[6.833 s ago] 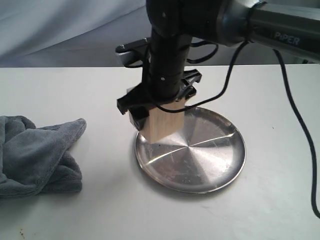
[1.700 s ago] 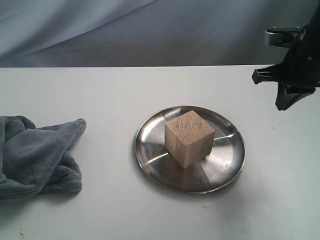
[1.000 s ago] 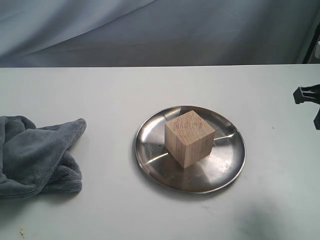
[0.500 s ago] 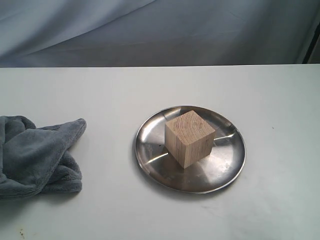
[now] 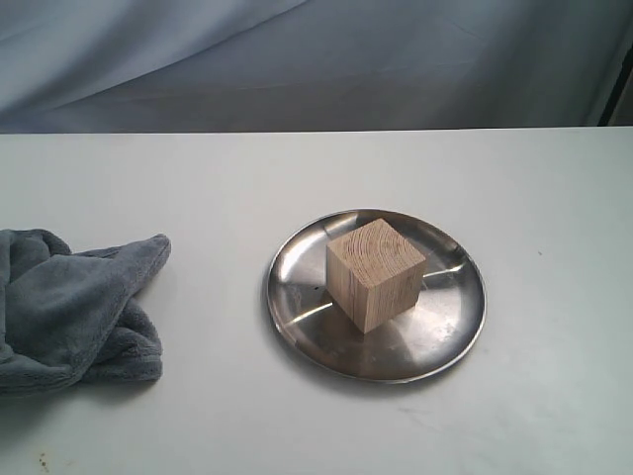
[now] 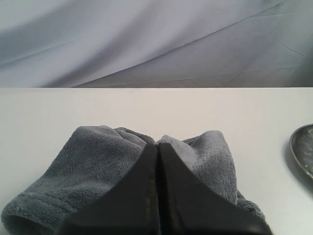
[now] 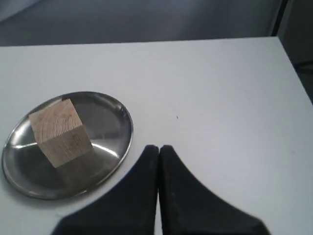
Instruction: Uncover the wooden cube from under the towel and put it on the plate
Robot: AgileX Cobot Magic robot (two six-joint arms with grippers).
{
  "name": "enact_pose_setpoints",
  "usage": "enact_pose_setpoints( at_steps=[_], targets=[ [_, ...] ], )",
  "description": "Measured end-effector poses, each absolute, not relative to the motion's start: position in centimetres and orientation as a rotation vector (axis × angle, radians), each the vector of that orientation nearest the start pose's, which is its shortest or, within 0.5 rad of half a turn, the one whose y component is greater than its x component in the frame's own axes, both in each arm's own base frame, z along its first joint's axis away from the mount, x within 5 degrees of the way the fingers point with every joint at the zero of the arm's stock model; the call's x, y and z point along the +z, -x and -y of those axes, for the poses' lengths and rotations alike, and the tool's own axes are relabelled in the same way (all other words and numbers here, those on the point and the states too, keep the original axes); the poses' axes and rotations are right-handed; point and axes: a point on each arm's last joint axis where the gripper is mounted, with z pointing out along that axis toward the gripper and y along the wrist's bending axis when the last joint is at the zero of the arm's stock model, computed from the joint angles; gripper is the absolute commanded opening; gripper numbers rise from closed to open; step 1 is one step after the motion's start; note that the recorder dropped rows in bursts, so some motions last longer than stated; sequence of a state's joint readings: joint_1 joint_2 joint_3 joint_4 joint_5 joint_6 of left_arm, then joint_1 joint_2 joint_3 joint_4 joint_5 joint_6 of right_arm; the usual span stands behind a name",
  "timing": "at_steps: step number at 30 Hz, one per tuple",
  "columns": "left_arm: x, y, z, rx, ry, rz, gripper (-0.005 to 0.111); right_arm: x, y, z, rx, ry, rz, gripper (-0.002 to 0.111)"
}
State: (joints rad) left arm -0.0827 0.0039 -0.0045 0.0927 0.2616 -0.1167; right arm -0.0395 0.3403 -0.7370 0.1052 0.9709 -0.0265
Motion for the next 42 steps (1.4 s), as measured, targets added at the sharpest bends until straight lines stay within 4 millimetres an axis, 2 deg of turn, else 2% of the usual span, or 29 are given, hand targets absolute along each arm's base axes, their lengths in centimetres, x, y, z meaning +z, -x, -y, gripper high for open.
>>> enact_pose_setpoints(
  at_steps=[9, 18, 23, 29, 32, 36, 42],
  targets=[
    [19.1, -5.5, 0.2, -0.060, -0.031, -1.744, 0.000, 34.5, 3.4, -1.4, 0.134, 0.011, -1.783, 0.000],
    [19.2, -5.5, 0.2, -0.061, -0.031, -1.734, 0.000, 34.0, 4.2, -1.5, 0.132, 0.038, -1.829, 0.000],
    [19.2, -5.5, 0.3, -0.061, -0.032, -1.729, 0.000, 34.1, 3.4, -1.4, 0.125, 0.028, -1.746, 0.000],
    [19.2, -5.5, 0.3, -0.061, -0.032, -1.729, 0.000, 32.9, 0.8, -1.0, 0.107, 0.003, -1.627, 0.000],
    [19.2, -5.5, 0.3, -0.061, -0.032, -1.729, 0.000, 31.7, -0.8, -0.8, 0.098, -0.019, -1.561, 0.000],
    [19.2, -5.5, 0.3, -0.061, -0.032, -1.729, 0.000, 28.7, -2.8, -0.5, 0.089, -0.044, -1.555, 0.000],
    [19.2, -5.5, 0.3, -0.061, -0.032, -1.729, 0.000, 25.0, -4.4, -0.3, 0.081, -0.066, -1.591, 0.000]
  ],
)
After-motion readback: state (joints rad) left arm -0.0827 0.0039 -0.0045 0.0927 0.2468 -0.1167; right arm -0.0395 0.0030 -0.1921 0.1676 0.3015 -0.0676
